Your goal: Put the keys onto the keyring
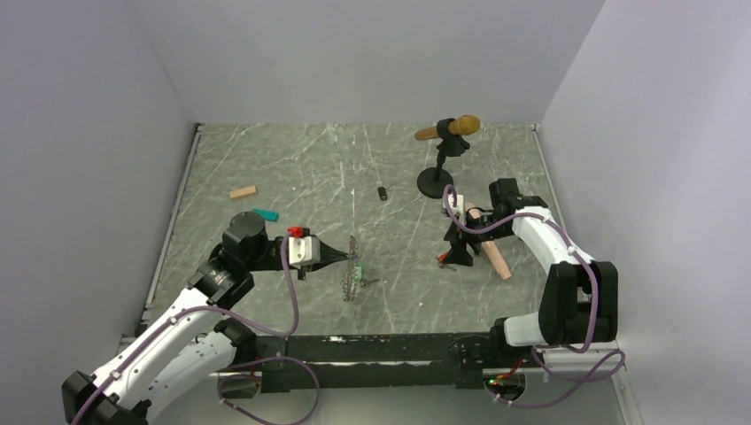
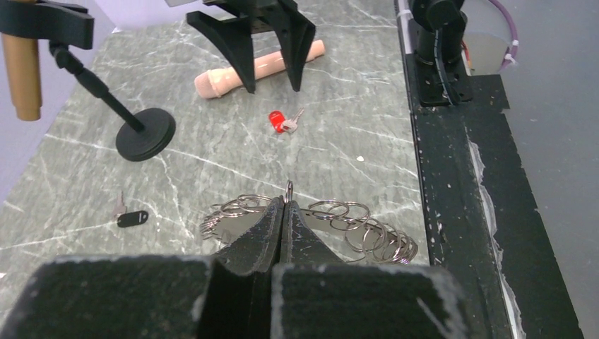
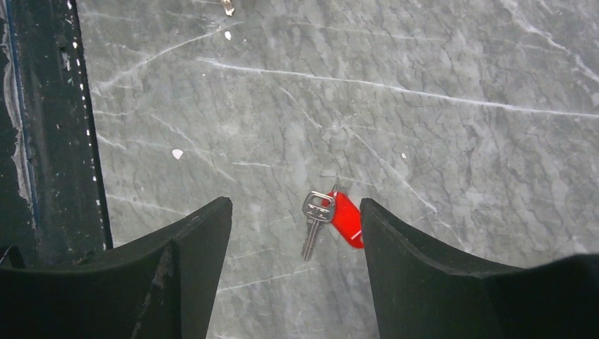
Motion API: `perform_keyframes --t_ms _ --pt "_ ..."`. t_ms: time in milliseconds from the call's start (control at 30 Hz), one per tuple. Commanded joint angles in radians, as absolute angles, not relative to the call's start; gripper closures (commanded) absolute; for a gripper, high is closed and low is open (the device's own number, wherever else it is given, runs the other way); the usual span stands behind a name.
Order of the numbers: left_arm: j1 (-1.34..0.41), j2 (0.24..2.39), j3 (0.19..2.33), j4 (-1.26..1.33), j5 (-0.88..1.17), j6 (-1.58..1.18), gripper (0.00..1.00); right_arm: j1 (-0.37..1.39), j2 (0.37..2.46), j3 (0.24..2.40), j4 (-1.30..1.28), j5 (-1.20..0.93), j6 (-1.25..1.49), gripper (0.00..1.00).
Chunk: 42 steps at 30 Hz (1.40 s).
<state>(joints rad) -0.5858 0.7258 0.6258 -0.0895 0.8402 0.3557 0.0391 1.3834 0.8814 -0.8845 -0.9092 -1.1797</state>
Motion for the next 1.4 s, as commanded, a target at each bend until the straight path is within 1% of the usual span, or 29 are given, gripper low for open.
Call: perform_keyframes --t_ms 0,67,767,900,1033,1167,1367 --pt "-0.581 0.682 0.592 0.006 0.943 0.425 1.0 0.042 1.341 0.883 -0.876 -0.95 -1.23 0.28" --pt "-0.581 0.663 0.575 0.034 0.939 0.434 1.0 0.044 1.338 0.88 -0.876 -0.946 -1.233 0.28" --pt "-0.581 0.665 0.584 0.006 0.915 0.443 1.0 0.044 1.343 0.876 -0.85 -0.925 -1.192 0.28" --pt "-0.58 0.666 0.592 0.002 0.906 0.442 1.0 0.044 1.38 0.911 -0.818 -0.885 -1.062 0.28" --pt "-0.58 0.664 0.594 -0.018 0.896 0.445 1.0 0.044 1.44 0.963 -0.807 -0.83 -0.909 0.32" --pt "-0.58 0.665 0.598 -0.03 0.893 0.446 1.0 0.043 1.483 0.986 -0.817 -0.785 -0.83 0.35" --pt "-0.581 0.666 0.603 -0.038 0.891 0.447 1.0 0.044 1.518 0.986 -0.776 -0.698 -0.741 0.35"
